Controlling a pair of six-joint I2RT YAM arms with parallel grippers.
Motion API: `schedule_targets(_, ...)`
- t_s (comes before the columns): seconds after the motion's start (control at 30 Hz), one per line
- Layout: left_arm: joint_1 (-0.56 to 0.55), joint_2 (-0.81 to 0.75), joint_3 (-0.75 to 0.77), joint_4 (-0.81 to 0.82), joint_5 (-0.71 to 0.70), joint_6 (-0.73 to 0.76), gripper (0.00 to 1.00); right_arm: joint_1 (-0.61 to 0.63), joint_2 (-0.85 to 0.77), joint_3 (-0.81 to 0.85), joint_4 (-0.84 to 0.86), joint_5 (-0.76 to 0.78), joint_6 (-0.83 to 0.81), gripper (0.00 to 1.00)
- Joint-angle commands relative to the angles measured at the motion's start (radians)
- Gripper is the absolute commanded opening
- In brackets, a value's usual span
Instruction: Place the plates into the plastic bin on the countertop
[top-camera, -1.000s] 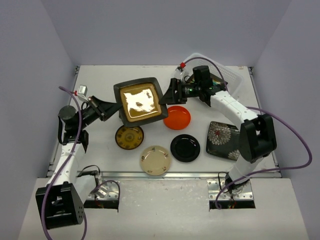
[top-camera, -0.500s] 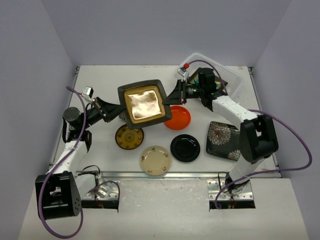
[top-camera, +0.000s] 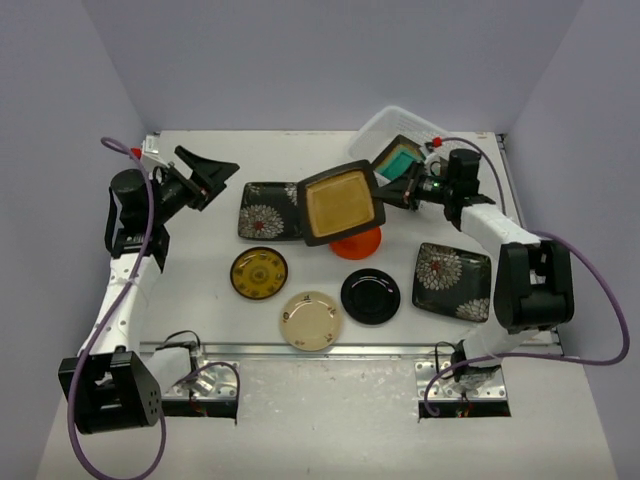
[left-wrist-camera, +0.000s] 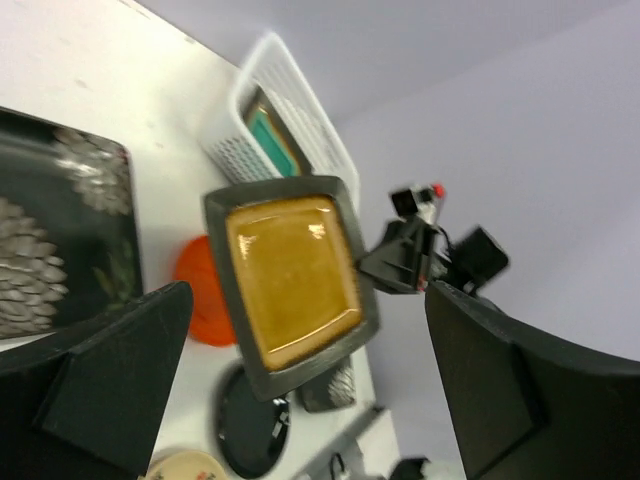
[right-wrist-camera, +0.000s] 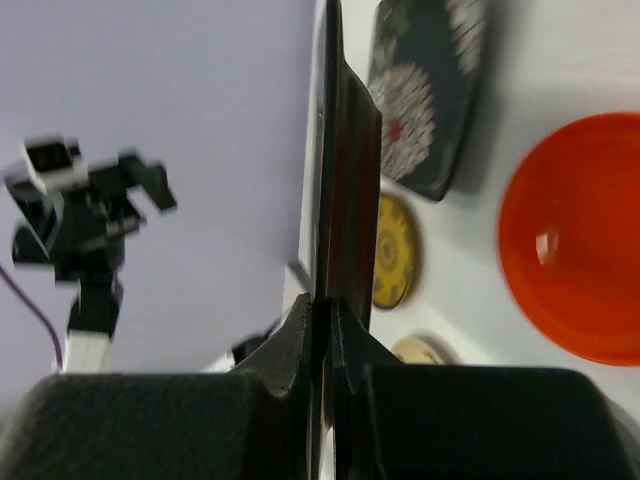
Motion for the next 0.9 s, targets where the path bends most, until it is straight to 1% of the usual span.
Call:
schedule_targets(0.0, 0.048, -0.008, 0.020, -0.240, -0.186, 0.171, 1.00, -0.146, -0.098, 0.010, 0.050, 0.100, 0.111, 0.00)
schedule_targets(0.13, 0.051, -0.050, 0.068, -0.364, -0.244, 0.333, 1.00, -0.217, -0.098, 0.075, -0.065, 0.289, 0.063, 0.00)
schedule_targets(0.2, 0.050, -0.075, 0.078, -0.442, -0.271, 0.414, 1.00, -0.219, -0.070, 0.109, -0.091, 0.366, 0.063, 0.00)
schedule_targets(0.23, 0.039, -0.100, 0.059, -0.455, -0.297, 0.429, 1.00, -0.219, -0.058, 0.123, -0.092, 0.401, 0.067, 0.00)
schedule_targets(0.27, 0.023, -0.128, 0.026, -0.453, -0.327, 0.432, 1.00, -0.218, -0.049, 0.140, -0.091, 0.435, 0.071, 0.00)
schedule_targets(0.33, 0.005, -0.171, -0.034, -0.419, -0.329, 0.435, 1.00, -0.217, -0.057, 0.124, -0.050, 0.492, 0.146, 0.00)
schedule_targets(0.43, 0.007, -0.185, -0.112, -0.422, -0.325, 0.459, 1.00, -0.218, -0.080, 0.085, 0.036, 0.597, 0.221, 0.00)
schedule_targets(0.5, 0.006, -0.175, -0.117, -0.434, -0.283, 0.465, 1.00, -0.218, -0.082, 0.084, 0.063, 0.658, 0.255, 0.00)
schedule_targets(0.57, 0.003, -0.189, -0.127, -0.417, -0.278, 0.456, 1.00, -0.218, -0.083, 0.084, 0.084, 0.728, 0.275, 0.00)
schedule_targets(0.6, 0.003, -0.189, -0.127, -0.417, -0.277, 0.456, 1.00, -0.218, -0.083, 0.084, 0.079, 0.729, 0.280, 0.00)
schedule_targets(0.7, -0.001, -0.212, -0.136, -0.416, -0.269, 0.460, 1.00, -0.220, -0.066, 0.113, 0.060, 0.807, 0.242, 0.00)
schedule_targets(0.8, -0.004, -0.212, -0.140, -0.409, -0.249, 0.458, 1.00, -0.219, -0.009, 0.160, 0.047, 0.779, 0.193, 0.00)
schedule_targets(0.83, -0.004, -0.212, -0.141, -0.408, -0.241, 0.458, 1.00, -0.218, 0.002, 0.163, 0.056, 0.775, 0.183, 0.00)
schedule_targets(0.87, -0.004, -0.211, -0.142, -0.405, -0.236, 0.455, 1.00, -0.207, 0.005, 0.164, 0.083, 0.783, 0.140, 0.00)
